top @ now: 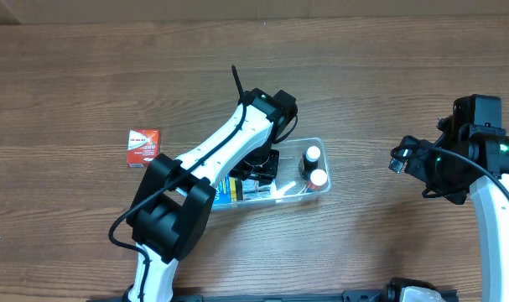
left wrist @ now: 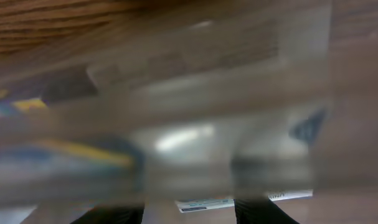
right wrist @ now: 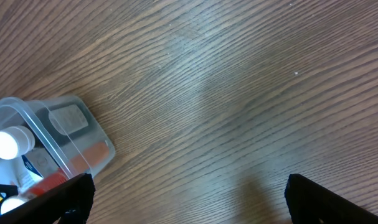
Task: Pack container
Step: 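Lift the white box and lower it into the container beside VapoDrops, then open the left gripper and withdraw it toward the red box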
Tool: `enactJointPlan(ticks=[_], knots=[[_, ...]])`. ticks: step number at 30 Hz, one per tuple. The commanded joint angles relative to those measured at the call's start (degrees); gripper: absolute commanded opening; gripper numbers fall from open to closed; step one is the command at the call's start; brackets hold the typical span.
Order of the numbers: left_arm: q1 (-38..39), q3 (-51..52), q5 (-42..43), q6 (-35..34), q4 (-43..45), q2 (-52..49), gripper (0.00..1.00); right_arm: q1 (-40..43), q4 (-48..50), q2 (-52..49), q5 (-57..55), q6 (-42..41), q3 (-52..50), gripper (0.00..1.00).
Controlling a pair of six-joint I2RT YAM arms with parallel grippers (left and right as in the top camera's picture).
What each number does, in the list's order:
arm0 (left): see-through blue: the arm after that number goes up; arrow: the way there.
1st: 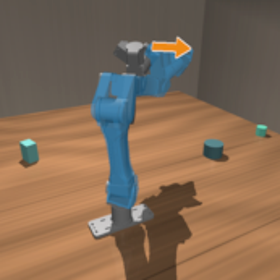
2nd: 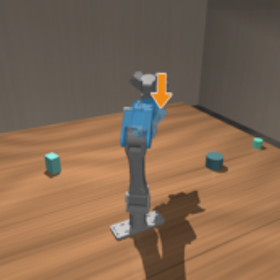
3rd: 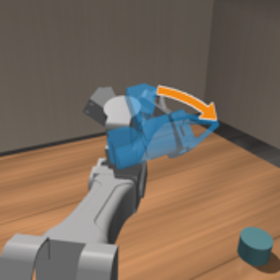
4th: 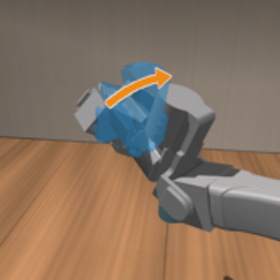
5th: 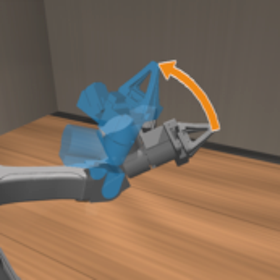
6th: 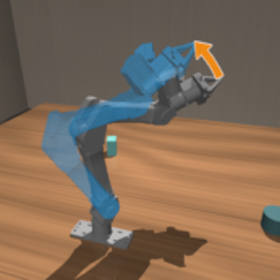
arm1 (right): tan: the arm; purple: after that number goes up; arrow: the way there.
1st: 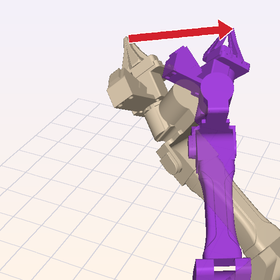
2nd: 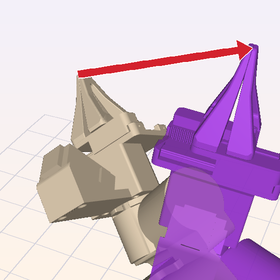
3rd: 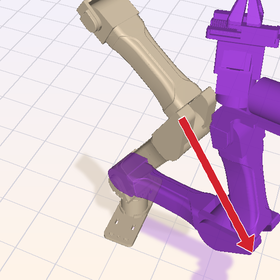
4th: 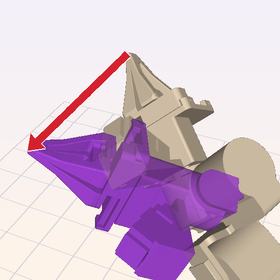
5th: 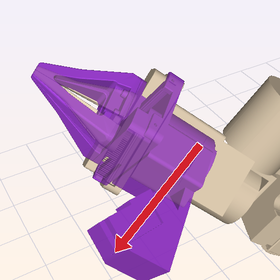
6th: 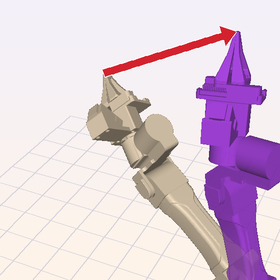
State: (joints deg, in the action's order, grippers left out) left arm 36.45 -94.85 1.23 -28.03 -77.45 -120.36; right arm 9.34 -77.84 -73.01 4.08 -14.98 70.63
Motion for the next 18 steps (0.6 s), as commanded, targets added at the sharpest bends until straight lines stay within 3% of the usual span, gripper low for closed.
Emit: enactJointPlan(ticks=[1, 4, 7, 14, 18], knots=[[0.2, 0.3, -0.2, 1.3, -0.1, -1.6, 0.49, 0.0, 0.2, 0.3, 0.1, 0.1, -0.2, 1.0], [0.2, 0.3, -0.2, 1.3, -0.1, -1.6, 0.47, 0.0, 0.2, 0.3, 0.1, 0.0, -0.2, 1.0], [0.2, 0.3, -1.5, 1.3, -0.1, -1.6, 0.38, 0.0, 0.1, 0.3, 0.1, 0.0, -0.2, 1.0], [0.2, 0.2, -7.6, 1.2, 0.8, 2.5, 0.4, 0.0, 0.2, 0.3, 0.1, 0.0, -0.2, 1.0], [0.1, 0.2, -11.8, 1.0, 1.1, 11.9, 0.43, 0.0, 0.2, 0.3, 0.1, 0.0, -0.2, 1.0]])
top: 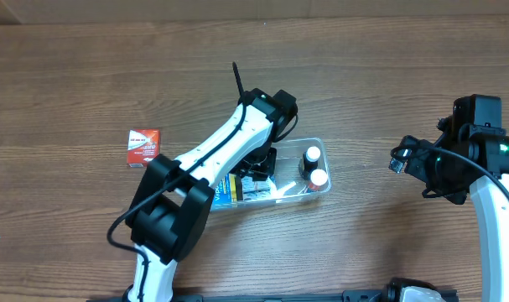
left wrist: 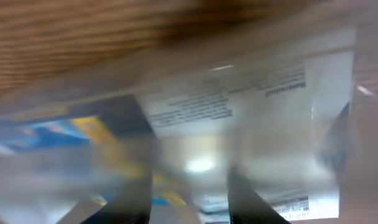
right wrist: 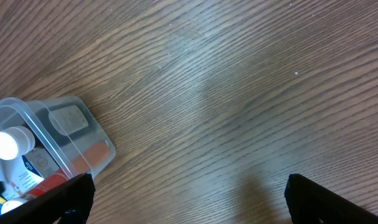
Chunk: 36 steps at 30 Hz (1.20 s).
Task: Pack container
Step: 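Open the left gripper and withdraw it toward the red box, then grasp the small red box with the left gripper and lift it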
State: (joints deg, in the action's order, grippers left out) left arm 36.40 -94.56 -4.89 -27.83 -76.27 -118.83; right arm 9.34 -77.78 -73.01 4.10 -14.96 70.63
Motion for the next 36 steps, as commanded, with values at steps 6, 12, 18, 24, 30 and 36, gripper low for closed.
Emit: enactJointPlan(ticks=[6, 12, 18, 24, 30, 36], knots=[[-7.0, -0.1, -11.2, -0.4, -0.2, 25.0, 0.66, 0.0, 0.2, 0.3, 0.7, 0.2, -0.2, 1.0], [-26.0, -0.1, -9.0, 2.0, -0.6, 29.7, 0.99, 0.0, 0.4, 0.3, 0.8, 0.2, -0.2, 1.0], [-41.6, 0.0, -2.6, 12.3, -0.1, 22.6, 1.0, 0.0, 0.5, 0.3, 0.7, 0.2, -0.2, 1.0], [-46.5, 0.0, -2.5, 18.8, 1.8, 11.1, 1.0, 0.0, 0.7, 0.3, 0.7, 0.2, -0.2, 1.0], [-44.8, 0.0, -2.5, 25.3, 6.9, 5.4, 1.0, 0.0, 0.8, 0.3, 0.7, 0.2, -0.2, 1.0], [-43.4, 0.0, 3.1, 35.3, 12.2, 1.8, 1.0, 0.0, 1.1, 0.3, 0.7, 0.2, -0.2, 1.0]])
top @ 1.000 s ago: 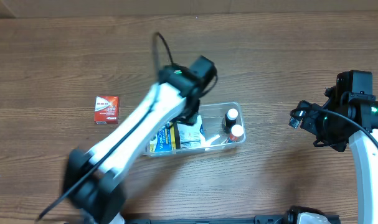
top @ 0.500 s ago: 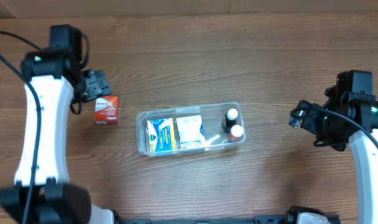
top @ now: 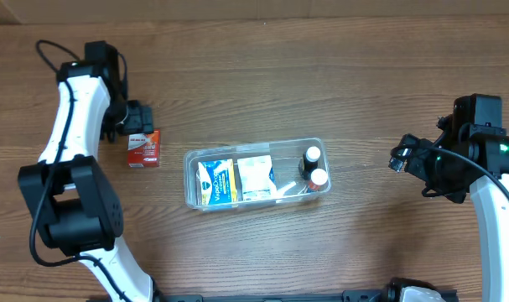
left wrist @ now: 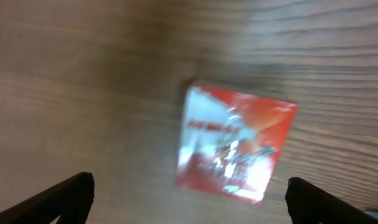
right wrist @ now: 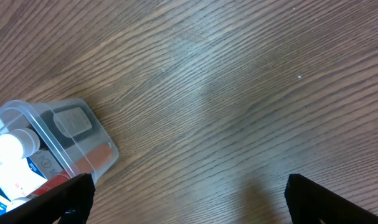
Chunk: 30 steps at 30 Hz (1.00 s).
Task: Pack container
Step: 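Grasp the small red box with the left gripper and lift it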
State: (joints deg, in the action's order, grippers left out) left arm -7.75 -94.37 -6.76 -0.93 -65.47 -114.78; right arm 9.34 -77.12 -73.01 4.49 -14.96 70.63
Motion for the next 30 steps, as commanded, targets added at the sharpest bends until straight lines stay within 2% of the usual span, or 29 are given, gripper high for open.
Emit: enactJointPlan(ticks=[1, 10, 17, 18, 24, 30], knots=[[0.7, -0.2, 5.7, 9.0, 1.6, -2.9, 1.0, 0.0, 0.5, 0.3, 0.3, 0.2, -0.2, 1.0], [0.7, -0.2, 4.9, 6.2, 0.5, -10.3, 1.0, 0.0, 0.5, 0.3, 0.1, 0.2, -0.2, 1.0], [0.7, -0.1, 5.2, 6.0, -0.5, -11.6, 1.0, 0.0, 0.5, 0.3, 0.1, 0.2, -0.2, 1.0], [0.7, -0.1, 5.4, 6.0, -0.7, -11.6, 0.98, 0.0, 0.5, 0.3, 0.1, 0.2, -0.2, 1.0], [0.7, -0.1, 5.3, 4.6, -2.9, -11.5, 0.7, 0.0, 0.3, 0.3, 0.1, 0.2, -0.2, 1.0], [0.7, -0.4, 5.3, 2.0, -4.6, -11.1, 0.61, 0.0, 0.3, 0.3, 0.1, 0.2, -0.2, 1.0]])
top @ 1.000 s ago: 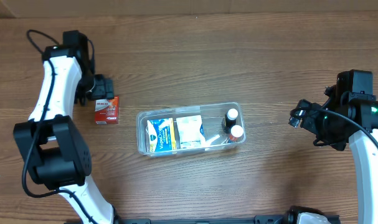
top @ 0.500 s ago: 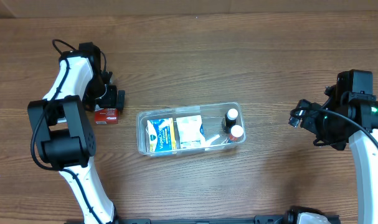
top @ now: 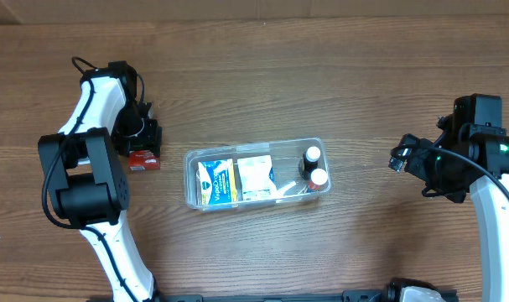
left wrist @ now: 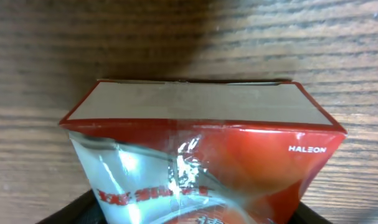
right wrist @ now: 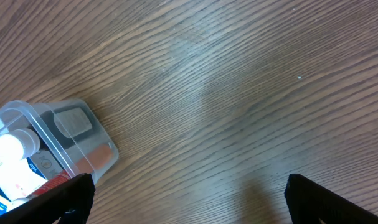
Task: Pack container
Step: 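Grasp the small red box with the left gripper and lift it, then carry the red box over the container and lower it beside the white box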
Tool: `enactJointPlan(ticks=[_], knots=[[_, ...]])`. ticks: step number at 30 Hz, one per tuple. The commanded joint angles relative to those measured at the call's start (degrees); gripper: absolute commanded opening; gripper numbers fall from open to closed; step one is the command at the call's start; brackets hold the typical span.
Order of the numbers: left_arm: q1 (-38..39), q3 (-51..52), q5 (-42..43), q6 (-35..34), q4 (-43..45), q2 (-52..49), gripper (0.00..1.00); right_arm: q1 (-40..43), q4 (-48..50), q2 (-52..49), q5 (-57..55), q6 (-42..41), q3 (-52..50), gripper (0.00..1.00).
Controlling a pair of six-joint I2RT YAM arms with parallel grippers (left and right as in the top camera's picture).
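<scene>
A clear plastic container (top: 188, 181) lies mid-table holding a blue-and-yellow packet (top: 214, 180), a white packet (top: 256, 176) and two white-capped bottles (top: 312, 154). A red box (left wrist: 201, 143) lies on the table to its left. My left gripper (top: 143, 138) is down over the box, which is mostly hidden under it in the overhead view. In the left wrist view the box fills the space between the wide-set fingers (left wrist: 64, 214), so the left gripper (left wrist: 185, 214) is open around it. My right gripper (right wrist: 189, 199) hangs open over bare wood, right of the container (right wrist: 58, 134).
The wooden table (top: 363, 75) carries nothing else. The right arm (top: 472, 159) stands at the right edge, well away from the container. The left arm (top: 86, 101) reaches along the left side.
My left gripper has come down and closer onto the red box, which now fills its wrist view between the open fingers. The right arm and the container have not moved.
My left gripper was inside the container, over the packets, at the two oldest moments. Then it was out at the far left, open above the red box, with the packets left in the container. Now it straddles the box. The right gripper stayed open and still.
</scene>
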State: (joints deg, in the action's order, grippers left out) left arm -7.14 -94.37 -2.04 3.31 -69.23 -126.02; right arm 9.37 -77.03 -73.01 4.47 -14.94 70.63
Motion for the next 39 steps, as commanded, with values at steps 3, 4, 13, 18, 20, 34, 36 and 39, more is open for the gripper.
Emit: enactJointPlan(ticks=[3, 4, 13, 18, 20, 34, 36, 39], knots=[[0.1, -1.3, 0.5, -3.8, -2.0, 2.2, 0.59, 0.0, 0.2, 0.3, 0.1, 0.2, -0.2, 1.0], [0.1, -1.9, 0.5, -4.5, -2.6, 3.7, 0.59, 0.0, 0.2, 0.3, 0.2, 0.2, -0.2, 1.0], [6.4, -4.1, 0.7, -10.9, -6.7, 23.1, 0.58, 0.0, 0.2, 0.3, 0.2, 0.2, -0.2, 1.0], [16.9, -4.1, 5.7, -18.7, -8.7, 31.7, 0.56, 0.0, 0.2, 0.3, 0.2, 0.2, -0.2, 1.0], [24.4, -4.1, 6.6, -25.2, -8.7, 32.8, 0.56, 0.0, 0.2, 0.3, 0.2, 0.2, -0.2, 1.0], [48.5, -4.1, 6.5, -42.4, 0.1, 24.6, 0.57, 0.0, -0.2, 0.3, 0.4, 0.2, -0.2, 1.0], [49.1, -4.1, 6.8, -44.4, -0.1, 22.9, 0.58, 0.0, -0.2, 0.3, 0.4, 0.2, -0.2, 1.0], [49.2, -4.1, 9.0, -45.7, -0.2, 21.0, 0.6, 0.0, -0.2, 0.3, 0.4, 0.2, -0.2, 1.0]])
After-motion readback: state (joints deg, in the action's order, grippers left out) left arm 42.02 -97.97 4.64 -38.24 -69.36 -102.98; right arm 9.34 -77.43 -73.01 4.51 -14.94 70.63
